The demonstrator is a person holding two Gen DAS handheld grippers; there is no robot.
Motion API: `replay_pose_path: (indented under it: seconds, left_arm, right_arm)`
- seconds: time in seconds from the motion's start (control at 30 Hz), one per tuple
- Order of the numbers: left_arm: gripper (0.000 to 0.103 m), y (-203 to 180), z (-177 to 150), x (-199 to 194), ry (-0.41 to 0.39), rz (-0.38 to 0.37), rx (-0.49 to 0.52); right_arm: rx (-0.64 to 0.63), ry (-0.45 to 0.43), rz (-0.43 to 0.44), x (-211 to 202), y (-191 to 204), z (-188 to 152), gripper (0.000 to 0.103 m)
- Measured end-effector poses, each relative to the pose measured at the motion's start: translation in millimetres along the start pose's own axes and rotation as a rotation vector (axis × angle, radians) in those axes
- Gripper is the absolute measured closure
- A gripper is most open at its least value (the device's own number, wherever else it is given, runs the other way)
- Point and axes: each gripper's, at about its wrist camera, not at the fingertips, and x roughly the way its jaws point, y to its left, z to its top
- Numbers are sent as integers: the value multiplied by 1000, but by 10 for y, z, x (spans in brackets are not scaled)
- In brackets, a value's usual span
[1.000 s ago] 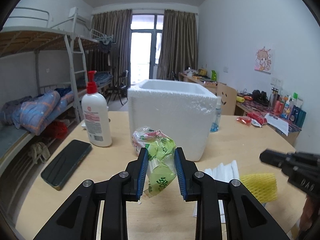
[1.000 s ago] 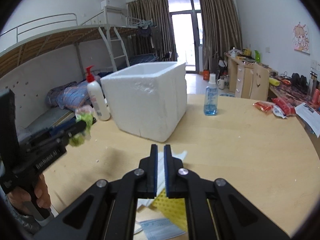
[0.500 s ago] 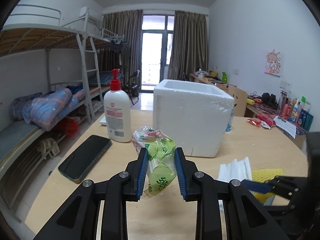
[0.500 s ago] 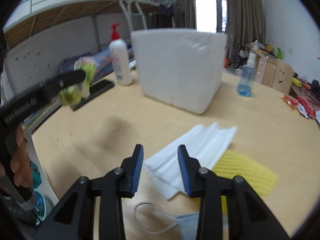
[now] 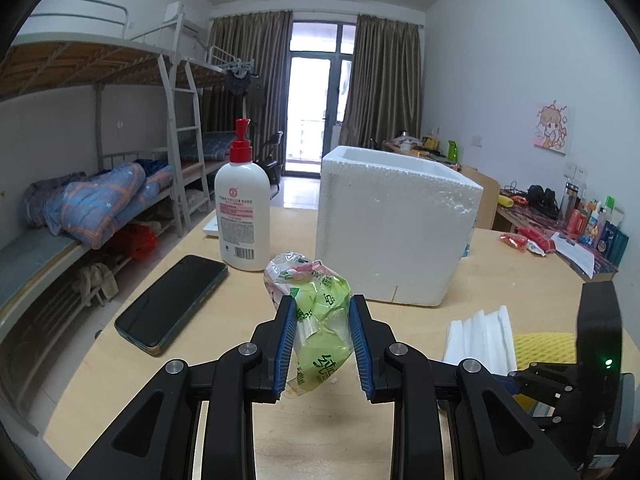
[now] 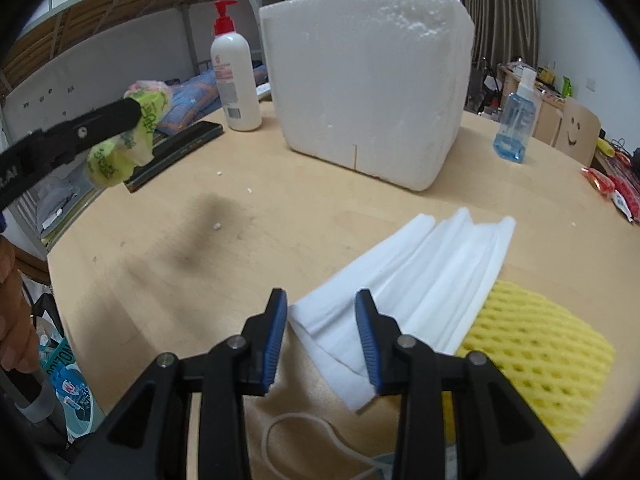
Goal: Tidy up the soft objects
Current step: 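Lift the floral packet with the left tool while the right tool grasps the white tissue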
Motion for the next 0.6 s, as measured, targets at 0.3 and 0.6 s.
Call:
replay_pose_path:
  seconds: [0.3, 0.6]
  left_arm:
    - [74, 15, -15, 45, 19, 0, -9]
    - [74, -30, 5, 55, 23, -7, 5]
  right_arm:
    - [-14, 23, -18, 91, 32, -16, 74]
    - [-18, 9, -22, 94, -71, -40, 97]
